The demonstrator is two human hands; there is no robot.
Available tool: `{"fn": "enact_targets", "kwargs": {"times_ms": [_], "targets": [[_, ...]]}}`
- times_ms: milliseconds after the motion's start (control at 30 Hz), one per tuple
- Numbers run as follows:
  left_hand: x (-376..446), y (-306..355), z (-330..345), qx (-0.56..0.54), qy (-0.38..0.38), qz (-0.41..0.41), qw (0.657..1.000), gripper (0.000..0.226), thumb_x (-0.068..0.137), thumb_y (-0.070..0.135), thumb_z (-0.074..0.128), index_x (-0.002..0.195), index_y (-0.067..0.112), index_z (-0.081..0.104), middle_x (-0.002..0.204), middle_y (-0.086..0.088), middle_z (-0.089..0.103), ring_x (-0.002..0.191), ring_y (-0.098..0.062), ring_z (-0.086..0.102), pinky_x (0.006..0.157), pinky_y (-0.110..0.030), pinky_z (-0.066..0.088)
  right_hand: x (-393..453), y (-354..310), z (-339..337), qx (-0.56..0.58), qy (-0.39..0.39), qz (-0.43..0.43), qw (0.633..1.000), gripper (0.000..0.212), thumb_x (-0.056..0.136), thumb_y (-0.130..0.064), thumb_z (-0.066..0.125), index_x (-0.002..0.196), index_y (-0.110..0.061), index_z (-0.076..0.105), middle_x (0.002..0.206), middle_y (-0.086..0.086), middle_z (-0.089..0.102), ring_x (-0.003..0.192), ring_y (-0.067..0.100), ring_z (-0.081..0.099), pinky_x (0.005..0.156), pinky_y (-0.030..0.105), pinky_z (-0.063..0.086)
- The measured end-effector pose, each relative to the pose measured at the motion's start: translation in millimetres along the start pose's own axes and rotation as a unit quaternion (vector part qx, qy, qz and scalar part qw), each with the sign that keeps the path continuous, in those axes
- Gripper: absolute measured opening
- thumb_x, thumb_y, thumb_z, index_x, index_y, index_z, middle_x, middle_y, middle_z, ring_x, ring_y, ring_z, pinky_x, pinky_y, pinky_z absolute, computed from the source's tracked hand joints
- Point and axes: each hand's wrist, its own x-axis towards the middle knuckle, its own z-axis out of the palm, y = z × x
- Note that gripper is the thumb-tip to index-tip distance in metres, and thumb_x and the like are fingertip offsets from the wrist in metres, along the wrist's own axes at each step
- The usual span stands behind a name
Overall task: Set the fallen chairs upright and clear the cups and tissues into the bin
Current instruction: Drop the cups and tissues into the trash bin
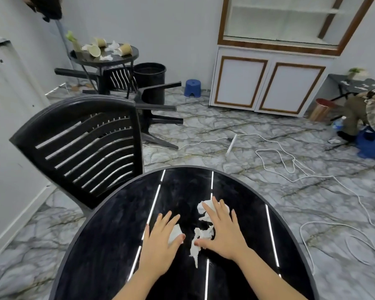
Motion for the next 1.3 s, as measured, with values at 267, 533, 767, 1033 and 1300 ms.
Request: {"fn": "enact_targets", "kwargs": {"times_ms": [267,533,767,1033,1300], "targets": [[0.2,-6.4,12.4,0.024,0.034,-0.017,0.999,0.088,0.066,0.082,-0.011,0.135,0.046,0.03,0.145,0.029,0.004,0.138,0.005,-0.008,0.114,-0.031,-0.01,10.1,0.9,13.2,0.045,0.019,-0.003,0.999,0.089,0.068,-0.073,0.041,0.144,-0.035,0.014,0.156,-0.011,0.003,0.14,0.006,-0.013,0.112,0.029,-0.01],[0.6,-2.6,13.7,-0.04,0.065,-0.036,0.996,0.03,0.096,0.033,0.04,0.123,0.037,0.052,0.138,0.027,0.027,0.137,0.005,0.01,0.114,-0.025,-0.004,-1.5,-13.1,15.2,0.072,0.083,-0.005,0.994,0.036,0.092,-0.031,0.048,0.128,-0.027,0.043,0.136,-0.024,0.028,0.127,-0.003,0.015,0.11,0.022,0.016],[-6.2,-4.0,6.2,-0.197,0.092,-0.061,0.974,0.03,0.092,0.014,0.051,0.091,0.042,0.061,0.12,0.017,0.058,0.127,0.002,0.036,0.1,0.003,0.011,-20.3,-21.6,21.7,0.214,0.11,0.022,0.97,0.023,0.095,-0.028,0.042,0.106,-0.018,0.06,0.109,0.001,0.059,0.093,-0.012,0.049,0.083,0.007,0.039],[-54.2,-13.5,-15.8,-0.252,0.165,-0.098,0.948,0.039,0.086,0.008,0.06,0.087,0.046,0.066,0.093,0.018,0.069,0.1,0.013,0.053,0.079,0.002,0.037,-40.5,-39.4,29.5,0.32,0.091,0.035,0.942,0.049,0.09,-0.004,0.052,0.098,-0.051,0.062,0.091,-0.023,0.063,0.104,0.006,0.053,0.101,0.03,0.044],[-135.8,-55.0,-62.2,-0.217,0.28,-0.15,0.923,0.041,0.083,0.001,0.062,0.074,0.04,0.067,0.1,0.036,0.059,0.093,0.012,0.056,0.079,0.001,0.037,-53.8,-139.6,30.3,0.393,0.007,-0.07,0.917,0.038,0.088,-0.007,0.057,0.08,-0.041,0.071,0.081,-0.017,0.067,0.077,0.006,0.061,0.076,0.019,0.047]]}}
